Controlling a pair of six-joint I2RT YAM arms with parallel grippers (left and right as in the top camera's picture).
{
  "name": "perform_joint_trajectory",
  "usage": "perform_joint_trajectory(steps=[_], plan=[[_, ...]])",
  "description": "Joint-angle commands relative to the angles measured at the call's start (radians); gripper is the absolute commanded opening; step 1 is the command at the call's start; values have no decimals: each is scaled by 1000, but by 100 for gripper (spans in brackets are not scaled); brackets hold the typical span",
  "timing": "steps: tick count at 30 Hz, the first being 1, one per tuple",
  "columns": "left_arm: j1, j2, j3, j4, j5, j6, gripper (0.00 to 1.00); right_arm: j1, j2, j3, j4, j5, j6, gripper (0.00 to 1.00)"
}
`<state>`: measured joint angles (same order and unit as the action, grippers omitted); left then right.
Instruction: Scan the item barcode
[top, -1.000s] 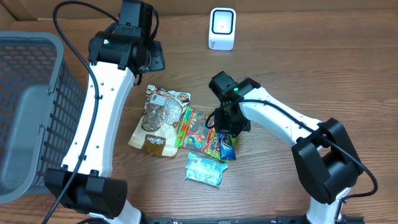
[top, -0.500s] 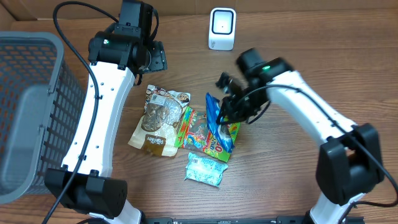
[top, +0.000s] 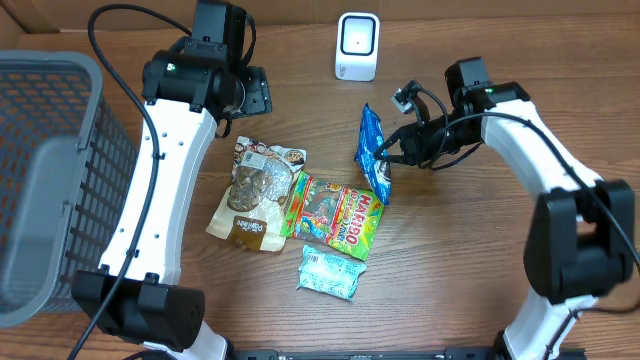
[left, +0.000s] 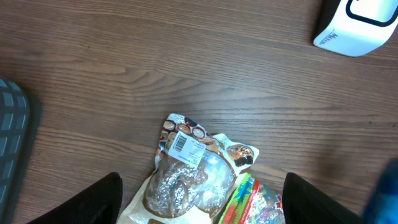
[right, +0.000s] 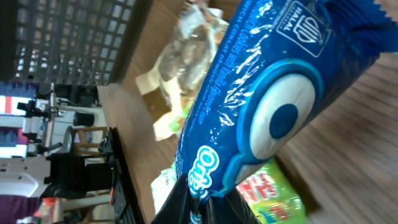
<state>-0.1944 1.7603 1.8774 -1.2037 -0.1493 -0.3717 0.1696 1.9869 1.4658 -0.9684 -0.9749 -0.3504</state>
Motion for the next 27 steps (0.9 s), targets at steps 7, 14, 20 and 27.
perform_joint_trajectory(steps=[7, 14, 20, 27], plan=[[5, -15, 16, 3, 12, -10, 73, -90, 190, -10, 17, 92, 106, 21], [5, -15, 16, 4, 12, -10, 74, -186, 188, 98, -86, 227, 178, 18], [5, -15, 16, 13, 8, -10, 83, -161, 138, 243, -261, 231, 153, 13], [5, -15, 16, 54, -7, 65, 87, -75, -115, 253, -236, 343, 250, 15]])
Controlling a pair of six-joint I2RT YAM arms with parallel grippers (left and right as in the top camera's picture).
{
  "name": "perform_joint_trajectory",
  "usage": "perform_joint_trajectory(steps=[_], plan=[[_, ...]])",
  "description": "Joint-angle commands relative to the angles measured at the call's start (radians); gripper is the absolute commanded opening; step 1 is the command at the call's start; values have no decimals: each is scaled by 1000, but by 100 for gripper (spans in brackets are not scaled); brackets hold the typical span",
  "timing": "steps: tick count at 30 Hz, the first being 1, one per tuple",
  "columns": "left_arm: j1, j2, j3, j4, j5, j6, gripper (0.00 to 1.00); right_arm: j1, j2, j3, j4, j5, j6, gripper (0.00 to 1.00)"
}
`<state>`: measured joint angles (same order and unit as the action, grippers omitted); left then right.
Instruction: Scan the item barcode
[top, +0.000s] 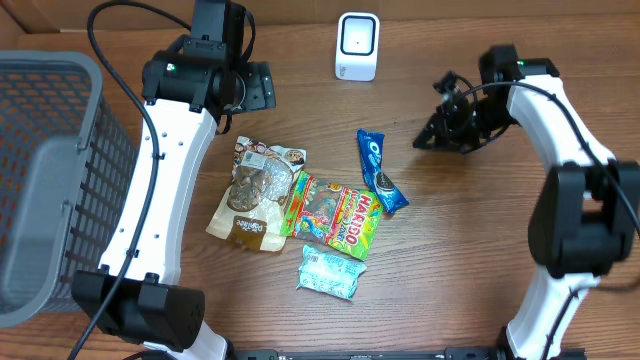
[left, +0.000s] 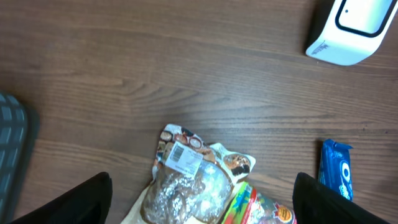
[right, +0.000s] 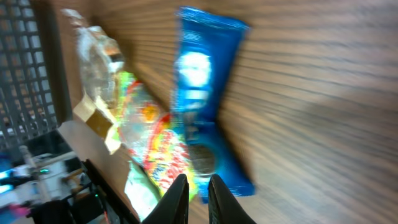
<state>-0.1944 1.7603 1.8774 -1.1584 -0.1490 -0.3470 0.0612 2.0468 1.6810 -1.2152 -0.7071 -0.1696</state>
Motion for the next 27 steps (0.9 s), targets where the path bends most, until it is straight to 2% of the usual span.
perform_joint_trajectory(steps=[1, 3, 7, 12, 16, 18, 20, 21, 24, 25, 27], plan=[[5, -15, 16, 10, -8, 40, 90, 43, -213, 38, 13, 101, 94, 15], [5, -15, 16, 11, -8, 40, 100, 64, -299, 38, 12, 188, 162, 18], [5, -15, 16, 1, -8, 40, 100, 98, -414, 37, -15, 360, 307, 19], [5, -15, 16, 2, -8, 40, 100, 104, -442, -2, -70, 347, 435, 17], [5, -15, 16, 3, -8, 40, 100, 127, -442, -122, -52, 348, 499, 18], [5, -15, 16, 3, -8, 40, 100, 151, -442, -200, -11, 348, 512, 29], [5, -15, 16, 3, -8, 40, 100, 180, -442, -281, 47, 347, 515, 47], [5, -15, 16, 3, -7, 40, 100, 196, -442, -318, 79, 347, 515, 52], [5, -15, 16, 3, -8, 40, 100, 241, -437, -406, 177, 348, 501, 87], [5, -15, 16, 3, -8, 40, 100, 255, -435, -429, 216, 347, 479, 91], [5, -15, 16, 3, -8, 40, 100, 288, -423, -482, 303, 350, 397, 91]])
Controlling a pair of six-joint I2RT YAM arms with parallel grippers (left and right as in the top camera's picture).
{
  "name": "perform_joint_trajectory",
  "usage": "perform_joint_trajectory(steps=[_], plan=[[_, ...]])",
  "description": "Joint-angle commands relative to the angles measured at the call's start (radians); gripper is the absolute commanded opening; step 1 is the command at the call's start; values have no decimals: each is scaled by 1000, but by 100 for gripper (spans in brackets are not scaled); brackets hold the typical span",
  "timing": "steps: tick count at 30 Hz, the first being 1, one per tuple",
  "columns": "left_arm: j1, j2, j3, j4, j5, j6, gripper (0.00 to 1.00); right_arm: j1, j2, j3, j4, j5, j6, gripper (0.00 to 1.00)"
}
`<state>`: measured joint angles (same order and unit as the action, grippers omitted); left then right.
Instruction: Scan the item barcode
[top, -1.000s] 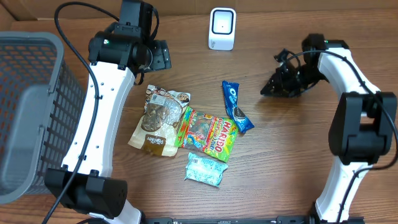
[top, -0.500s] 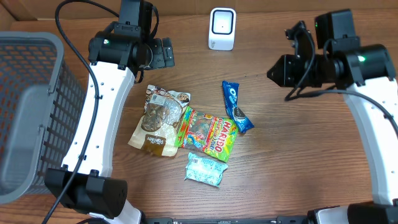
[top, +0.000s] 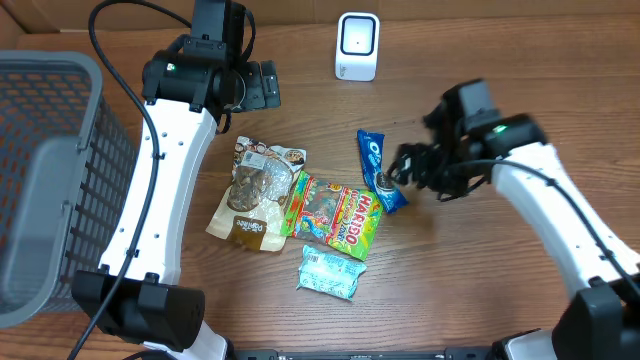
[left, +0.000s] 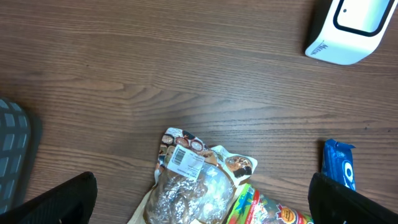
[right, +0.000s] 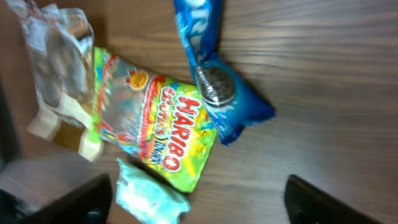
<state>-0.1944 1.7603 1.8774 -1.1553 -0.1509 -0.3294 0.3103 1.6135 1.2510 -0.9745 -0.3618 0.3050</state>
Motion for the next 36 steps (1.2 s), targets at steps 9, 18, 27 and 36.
perform_joint_trajectory(steps=[9, 18, 27, 36], plan=[[5, -15, 16, 0, -6, 23, 100, 116, 99, -172, 261, 155, -198, 75], [5, -15, 16, 0, -6, 23, 100, 116, 167, -172, 309, 274, -239, 63], [5, -15, 16, 0, -6, 23, 100, 116, 173, -222, 350, 275, -240, 59], [5, -15, 16, 0, -6, 23, 100, 116, 173, -248, 399, 275, -246, 38]])
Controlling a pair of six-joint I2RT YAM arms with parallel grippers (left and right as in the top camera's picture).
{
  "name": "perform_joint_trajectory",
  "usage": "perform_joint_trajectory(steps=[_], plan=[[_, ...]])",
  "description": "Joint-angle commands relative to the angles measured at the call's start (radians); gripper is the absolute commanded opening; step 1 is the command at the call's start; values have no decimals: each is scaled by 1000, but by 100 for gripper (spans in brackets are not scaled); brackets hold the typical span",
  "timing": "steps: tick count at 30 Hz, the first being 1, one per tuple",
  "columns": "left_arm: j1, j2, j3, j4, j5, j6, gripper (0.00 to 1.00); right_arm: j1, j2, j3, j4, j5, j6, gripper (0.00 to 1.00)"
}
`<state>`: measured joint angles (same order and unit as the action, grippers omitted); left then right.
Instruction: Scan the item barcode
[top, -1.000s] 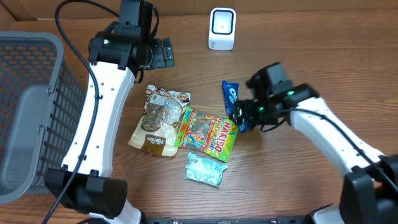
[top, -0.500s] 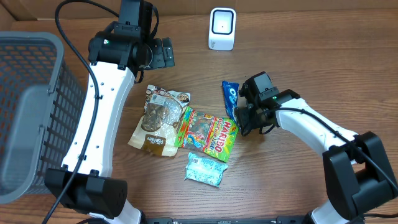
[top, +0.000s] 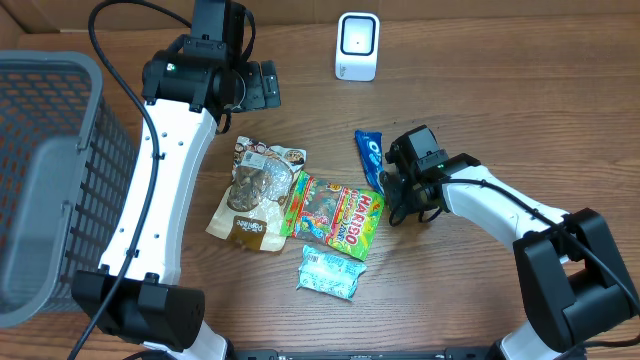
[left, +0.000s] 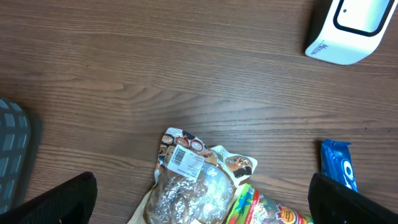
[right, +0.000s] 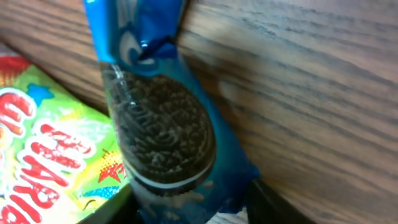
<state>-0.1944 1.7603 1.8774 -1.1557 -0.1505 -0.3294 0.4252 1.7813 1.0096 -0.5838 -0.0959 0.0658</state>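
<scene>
A blue Oreo pack (top: 367, 148) lies flat on the table, right of the snack pile; its printed cookie (right: 163, 140) fills the right wrist view. My right gripper (top: 396, 200) is down at the pack's lower end, fingers (right: 268, 204) pressed against both side edges. The white scanner (top: 357, 46) stands at the back edge, also in the left wrist view (left: 351, 30). My left gripper (left: 202, 186) hangs wide open and empty high above a clear cookie bag (left: 196, 177), at the back left (top: 258, 88).
A green Haribo bag (top: 335, 215) touches the Oreo pack's left side. The cookie bag (top: 255, 192) and a pale mint packet (top: 330, 272) lie nearby. A grey mesh basket (top: 55, 180) takes up the left side.
My right gripper was wide open above the Oreo pack; now it is low at the pack's lower end with its jaws narrowed onto it. The left arm has not moved.
First my right gripper held the Oreo pack lifted, below the scanner. Then the pack lay on the table and the gripper was shut and empty off to the right. Later it hung open over the pack, and now grips its lower end.
</scene>
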Motion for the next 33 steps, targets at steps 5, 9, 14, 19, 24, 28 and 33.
perform_joint_trajectory(steps=[5, 9, 14, 19, 24, 28, 33], plan=[[4, -15, 16, 0, -6, 23, 100, 0, 3, 23, -16, 9, 17, 14], [4, -15, 16, 0, -6, 23, 100, 0, -2, 79, -91, -3, 50, 4], [5, -15, 16, 0, -6, 23, 100, -5, -18, 243, -337, -227, 79, 4], [5, -15, 16, 0, -6, 23, 100, -56, -18, 297, -418, -476, 148, 4], [5, -15, 16, 0, -6, 23, 100, -143, 31, 281, -417, -640, 148, 4], [5, -15, 16, 0, -6, 23, 100, -243, 145, 279, -386, -792, 143, 4], [5, -15, 16, 0, -6, 23, 100, -318, 268, 279, -352, -846, 144, 4]])
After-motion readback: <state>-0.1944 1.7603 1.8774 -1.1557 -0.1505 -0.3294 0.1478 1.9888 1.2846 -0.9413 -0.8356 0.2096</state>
